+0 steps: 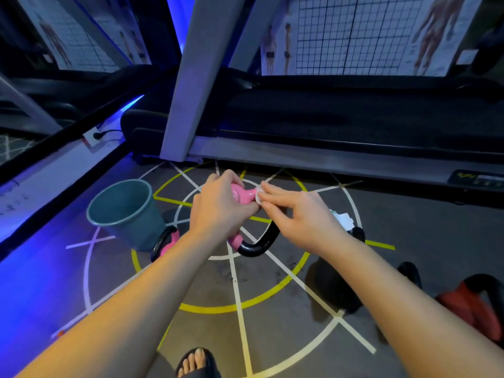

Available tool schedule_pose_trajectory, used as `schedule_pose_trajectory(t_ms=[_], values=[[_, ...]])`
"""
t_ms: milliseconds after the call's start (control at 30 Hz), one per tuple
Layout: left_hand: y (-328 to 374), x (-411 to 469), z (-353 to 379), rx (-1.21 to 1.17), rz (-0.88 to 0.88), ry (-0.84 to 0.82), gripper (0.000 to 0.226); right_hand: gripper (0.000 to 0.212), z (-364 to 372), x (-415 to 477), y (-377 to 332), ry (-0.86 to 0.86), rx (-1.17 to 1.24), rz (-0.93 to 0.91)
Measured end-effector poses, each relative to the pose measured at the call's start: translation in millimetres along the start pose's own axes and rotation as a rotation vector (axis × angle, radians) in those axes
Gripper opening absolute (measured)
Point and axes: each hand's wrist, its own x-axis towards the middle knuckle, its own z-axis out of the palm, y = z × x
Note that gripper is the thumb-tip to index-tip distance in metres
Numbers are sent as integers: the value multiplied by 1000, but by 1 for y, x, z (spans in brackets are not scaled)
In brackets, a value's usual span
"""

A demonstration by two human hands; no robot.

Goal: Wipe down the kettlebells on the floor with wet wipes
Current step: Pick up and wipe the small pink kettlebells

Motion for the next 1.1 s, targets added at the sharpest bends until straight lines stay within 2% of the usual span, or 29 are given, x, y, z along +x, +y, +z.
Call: schedule_pose_trajectory(t_ms=[133, 267, 400, 467, 600, 700, 733, 867, 1000, 1100], values=[[-8, 5, -3, 6, -26, -10, 40, 23, -2, 4, 7, 56, 280, 193], [-6, 2, -1, 52, 9, -4, 46, 36, 18, 9, 6, 187, 406, 257], [-5, -1, 6, 96, 41, 15, 46, 14, 28, 11, 2, 284, 192, 324], [-4, -1, 6, 85, 27, 47, 46, 10, 32, 9, -3, 321, 166, 348], [0, 2, 0, -23, -25, 171, 45, 6, 34, 14, -7, 416, 269, 426], [3, 5, -3, -169, -75, 279, 42, 34, 38, 12, -10, 445, 472, 514], [4, 6, -3, -220, -96, 310, 40, 37, 39, 10, -12, 437, 557, 537], [5, 8, -1, -427, -165, 362, 36, 12, 29, 1, -21, 388, 813, 561], [6, 6, 10, -608, -262, 365, 32, 25, 19, 0, -23, 355, 754, 565], [8, 5, 16, -660, -303, 383, 33, 19, 19, -5, -23, 370, 536, 511]])
